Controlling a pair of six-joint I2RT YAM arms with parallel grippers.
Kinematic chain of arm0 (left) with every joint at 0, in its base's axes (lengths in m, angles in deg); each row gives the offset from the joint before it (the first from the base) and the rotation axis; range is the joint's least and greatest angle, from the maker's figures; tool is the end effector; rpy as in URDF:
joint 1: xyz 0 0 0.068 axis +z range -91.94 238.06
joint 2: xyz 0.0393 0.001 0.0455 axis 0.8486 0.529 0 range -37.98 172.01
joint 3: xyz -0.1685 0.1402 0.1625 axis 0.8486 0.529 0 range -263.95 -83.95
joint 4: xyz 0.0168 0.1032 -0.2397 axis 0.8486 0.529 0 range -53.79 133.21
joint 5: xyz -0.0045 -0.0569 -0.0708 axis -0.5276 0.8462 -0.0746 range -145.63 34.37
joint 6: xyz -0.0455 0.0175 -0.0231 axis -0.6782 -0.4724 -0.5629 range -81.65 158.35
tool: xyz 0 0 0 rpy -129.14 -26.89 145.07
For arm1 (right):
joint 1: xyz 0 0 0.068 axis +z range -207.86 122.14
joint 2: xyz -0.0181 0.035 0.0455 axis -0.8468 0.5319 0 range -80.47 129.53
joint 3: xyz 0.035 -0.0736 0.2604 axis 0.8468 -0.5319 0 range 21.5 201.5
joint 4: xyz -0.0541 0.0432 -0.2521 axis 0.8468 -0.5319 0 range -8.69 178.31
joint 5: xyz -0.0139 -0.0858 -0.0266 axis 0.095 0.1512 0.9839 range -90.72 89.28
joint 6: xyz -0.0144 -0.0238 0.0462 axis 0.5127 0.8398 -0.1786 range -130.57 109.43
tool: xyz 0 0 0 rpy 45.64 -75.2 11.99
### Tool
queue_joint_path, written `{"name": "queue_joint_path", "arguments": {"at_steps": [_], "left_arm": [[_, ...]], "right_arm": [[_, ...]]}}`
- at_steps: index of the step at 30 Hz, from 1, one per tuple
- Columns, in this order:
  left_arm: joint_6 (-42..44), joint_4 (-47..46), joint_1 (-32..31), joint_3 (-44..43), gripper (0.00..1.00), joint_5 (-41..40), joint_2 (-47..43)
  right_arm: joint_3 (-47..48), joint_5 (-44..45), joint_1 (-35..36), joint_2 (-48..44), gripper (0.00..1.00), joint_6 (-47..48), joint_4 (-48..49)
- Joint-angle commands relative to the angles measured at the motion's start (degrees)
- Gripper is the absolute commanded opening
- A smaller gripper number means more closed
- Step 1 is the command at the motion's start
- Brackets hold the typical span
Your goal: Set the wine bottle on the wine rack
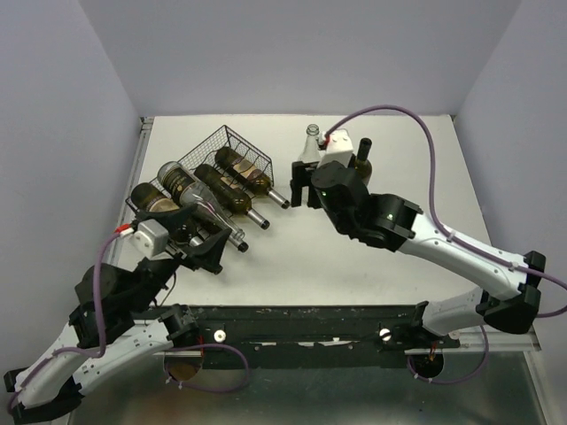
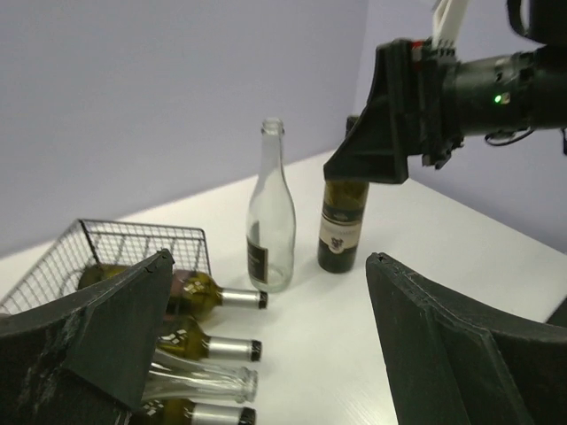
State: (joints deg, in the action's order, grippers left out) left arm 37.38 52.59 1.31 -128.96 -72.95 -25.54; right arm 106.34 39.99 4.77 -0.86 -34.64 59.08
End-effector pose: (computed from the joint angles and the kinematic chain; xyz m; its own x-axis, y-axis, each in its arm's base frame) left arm 0.0308 -0.0277 0.3829 0.1419 -0.2462 -0.9588 0.6442 0.7584 -0.0994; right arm 0.1599 0.2586 0.4141 -0.3337 0.0281 -0.9423 -0.2883 0.9486 0.1304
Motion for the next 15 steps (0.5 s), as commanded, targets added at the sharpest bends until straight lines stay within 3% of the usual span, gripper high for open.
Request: {"name": "queue_joint_path", "arguments": {"at_steps": [1, 5, 15], "left_arm": [[-13.9, 2.0, -0.1, 3.6, 0.99, 1.3, 2.6], [-21.9, 5.4, -0.2, 5.6, 0.99, 2.0, 4.7], [-40.0, 16.5, -0.2, 2.9, 0.99, -6.0, 9.5]], "right_arm": [[-5.5, 17.4, 0.0, -6.0, 0.92, -4.3, -10.7], [-8.9, 22.4, -3.3, -10.3, 0.96, -3.6, -11.2], [-7.9, 9.5, -19.9, -2.5, 0.95, 5.1, -1.6]]}}
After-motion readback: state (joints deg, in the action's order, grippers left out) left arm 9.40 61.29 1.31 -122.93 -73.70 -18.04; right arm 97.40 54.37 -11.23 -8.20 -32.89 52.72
